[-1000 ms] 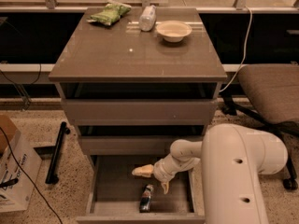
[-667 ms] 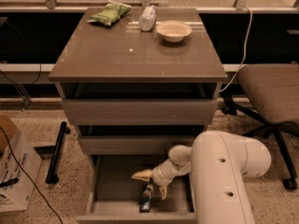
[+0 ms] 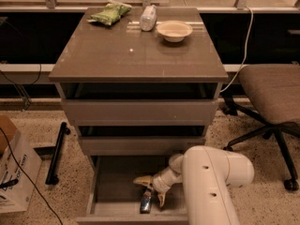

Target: Pick redbull can from bottom drawer and place on counter

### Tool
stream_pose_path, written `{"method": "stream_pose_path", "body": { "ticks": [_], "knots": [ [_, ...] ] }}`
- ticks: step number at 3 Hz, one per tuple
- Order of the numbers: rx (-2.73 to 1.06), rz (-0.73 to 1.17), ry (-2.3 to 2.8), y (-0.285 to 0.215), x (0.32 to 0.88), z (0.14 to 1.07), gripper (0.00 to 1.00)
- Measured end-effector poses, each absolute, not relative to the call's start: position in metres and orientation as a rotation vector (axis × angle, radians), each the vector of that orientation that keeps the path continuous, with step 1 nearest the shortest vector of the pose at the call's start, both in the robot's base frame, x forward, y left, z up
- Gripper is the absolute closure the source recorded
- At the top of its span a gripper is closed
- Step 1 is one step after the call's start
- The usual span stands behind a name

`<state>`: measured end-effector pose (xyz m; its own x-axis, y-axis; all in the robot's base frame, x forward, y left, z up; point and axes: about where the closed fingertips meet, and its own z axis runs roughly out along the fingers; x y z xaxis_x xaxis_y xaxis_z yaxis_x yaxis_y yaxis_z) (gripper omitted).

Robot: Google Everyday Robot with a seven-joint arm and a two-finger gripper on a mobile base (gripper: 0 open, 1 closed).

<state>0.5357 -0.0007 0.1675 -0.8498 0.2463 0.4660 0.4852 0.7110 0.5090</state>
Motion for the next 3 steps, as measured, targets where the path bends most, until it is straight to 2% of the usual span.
{"method": "stream_pose_path", "body": {
  "ticks": [1, 3],
  "knots": [
    [-0.583, -0.896, -2.528, 0.005, 0.537, 0.150, 0.00],
    [-0.563, -0.818, -2.514, 0.017, 0.533, 0.129, 0.50]
  ]
}}
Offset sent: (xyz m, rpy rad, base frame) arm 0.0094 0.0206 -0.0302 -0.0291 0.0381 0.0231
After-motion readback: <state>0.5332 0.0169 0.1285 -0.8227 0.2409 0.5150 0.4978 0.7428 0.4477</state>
